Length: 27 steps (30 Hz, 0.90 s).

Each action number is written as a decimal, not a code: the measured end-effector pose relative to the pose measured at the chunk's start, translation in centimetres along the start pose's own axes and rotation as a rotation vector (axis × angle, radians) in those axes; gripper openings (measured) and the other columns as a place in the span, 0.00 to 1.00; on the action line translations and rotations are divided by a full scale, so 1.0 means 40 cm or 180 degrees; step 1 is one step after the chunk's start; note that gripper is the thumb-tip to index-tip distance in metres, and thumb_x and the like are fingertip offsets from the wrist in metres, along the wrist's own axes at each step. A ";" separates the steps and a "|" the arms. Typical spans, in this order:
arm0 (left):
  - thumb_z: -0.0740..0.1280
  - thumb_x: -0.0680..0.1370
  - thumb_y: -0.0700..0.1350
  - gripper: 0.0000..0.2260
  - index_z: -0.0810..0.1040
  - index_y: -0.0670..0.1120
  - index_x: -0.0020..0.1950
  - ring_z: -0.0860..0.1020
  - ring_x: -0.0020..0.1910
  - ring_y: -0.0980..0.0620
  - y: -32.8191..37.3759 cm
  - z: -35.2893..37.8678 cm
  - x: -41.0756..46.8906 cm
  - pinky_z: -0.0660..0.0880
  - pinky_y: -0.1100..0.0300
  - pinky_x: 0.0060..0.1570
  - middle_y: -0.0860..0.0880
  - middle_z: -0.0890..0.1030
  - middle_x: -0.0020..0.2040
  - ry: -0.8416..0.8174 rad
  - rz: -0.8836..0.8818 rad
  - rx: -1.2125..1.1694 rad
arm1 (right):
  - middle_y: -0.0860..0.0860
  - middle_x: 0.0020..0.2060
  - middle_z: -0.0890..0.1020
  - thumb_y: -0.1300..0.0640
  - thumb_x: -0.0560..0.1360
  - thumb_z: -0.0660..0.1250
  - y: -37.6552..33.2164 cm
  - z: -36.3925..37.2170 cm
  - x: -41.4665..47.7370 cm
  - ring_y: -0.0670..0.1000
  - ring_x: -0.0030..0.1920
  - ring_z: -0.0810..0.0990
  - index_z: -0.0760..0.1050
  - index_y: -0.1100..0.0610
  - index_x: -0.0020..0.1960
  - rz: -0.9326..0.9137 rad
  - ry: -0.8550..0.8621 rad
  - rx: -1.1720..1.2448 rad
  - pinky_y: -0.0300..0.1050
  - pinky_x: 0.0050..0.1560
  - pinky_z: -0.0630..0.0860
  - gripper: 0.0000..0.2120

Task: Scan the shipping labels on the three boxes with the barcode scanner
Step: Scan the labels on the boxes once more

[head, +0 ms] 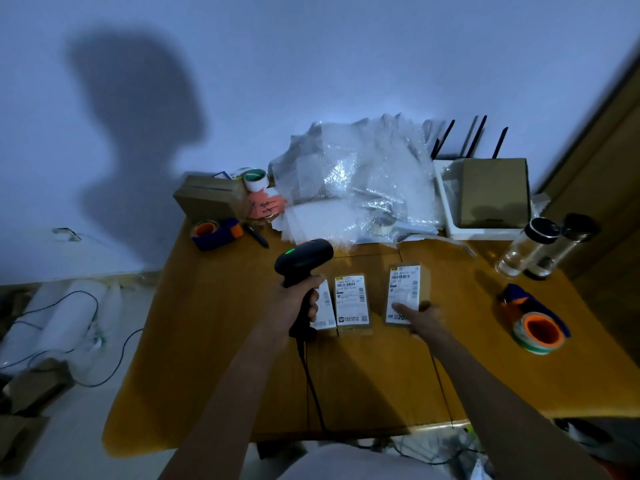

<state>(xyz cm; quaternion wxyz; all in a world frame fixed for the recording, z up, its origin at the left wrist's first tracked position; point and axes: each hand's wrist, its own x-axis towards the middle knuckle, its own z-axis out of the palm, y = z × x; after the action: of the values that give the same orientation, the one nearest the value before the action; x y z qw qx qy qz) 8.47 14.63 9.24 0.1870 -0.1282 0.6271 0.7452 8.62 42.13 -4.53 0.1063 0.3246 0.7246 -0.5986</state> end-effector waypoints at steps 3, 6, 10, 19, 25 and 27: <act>0.74 0.76 0.45 0.12 0.76 0.45 0.36 0.71 0.26 0.51 0.019 0.009 0.002 0.72 0.56 0.33 0.48 0.73 0.29 -0.0058 0.0014 0.0059 | 0.54 0.43 0.84 0.53 0.70 0.79 -0.063 -0.007 -0.028 0.55 0.43 0.84 0.75 0.54 0.44 -0.0212 0.0068 0.0129 0.60 0.51 0.83 0.13; 0.74 0.76 0.46 0.12 0.76 0.46 0.35 0.71 0.26 0.50 0.040 0.017 -0.001 0.71 0.56 0.33 0.48 0.73 0.30 -0.0191 0.0177 0.0116 | 0.52 0.44 0.83 0.52 0.71 0.79 -0.123 -0.010 -0.052 0.51 0.43 0.83 0.75 0.53 0.46 -0.0469 -0.0029 0.0188 0.56 0.50 0.82 0.13; 0.73 0.77 0.43 0.11 0.77 0.45 0.36 0.70 0.26 0.51 0.067 0.028 -0.011 0.72 0.57 0.30 0.48 0.74 0.29 -0.0298 0.0290 -0.0008 | 0.48 0.45 0.84 0.56 0.73 0.77 -0.189 -0.011 -0.092 0.45 0.42 0.83 0.76 0.49 0.49 -0.0980 -0.0205 0.0293 0.37 0.33 0.80 0.11; 0.73 0.78 0.43 0.10 0.76 0.44 0.38 0.70 0.26 0.51 0.074 0.039 -0.042 0.72 0.58 0.30 0.48 0.73 0.29 -0.0405 0.0347 0.0055 | 0.46 0.52 0.81 0.56 0.70 0.79 -0.254 0.011 -0.131 0.44 0.49 0.82 0.69 0.53 0.62 -0.1481 -0.0068 0.0577 0.37 0.40 0.81 0.26; 0.72 0.78 0.42 0.08 0.78 0.44 0.40 0.70 0.26 0.51 0.050 0.041 -0.066 0.72 0.58 0.30 0.46 0.72 0.30 -0.0488 0.0297 0.0118 | 0.45 0.56 0.80 0.57 0.72 0.78 -0.262 0.020 -0.146 0.44 0.55 0.81 0.64 0.54 0.69 -0.1771 -0.0137 0.0615 0.34 0.41 0.82 0.32; 0.71 0.79 0.42 0.08 0.79 0.43 0.41 0.71 0.25 0.51 0.046 0.045 -0.073 0.73 0.58 0.30 0.46 0.73 0.30 -0.0481 0.0320 0.0144 | 0.46 0.57 0.80 0.58 0.71 0.78 -0.257 0.019 -0.150 0.44 0.56 0.81 0.64 0.54 0.69 -0.1792 -0.0232 0.0603 0.36 0.43 0.82 0.33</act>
<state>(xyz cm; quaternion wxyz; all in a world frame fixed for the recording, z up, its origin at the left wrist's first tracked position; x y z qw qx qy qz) 10.36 15.78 12.41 0.1990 -0.0358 0.6335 0.7469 6.89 38.60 6.72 -0.0688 0.0977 0.7228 -0.6807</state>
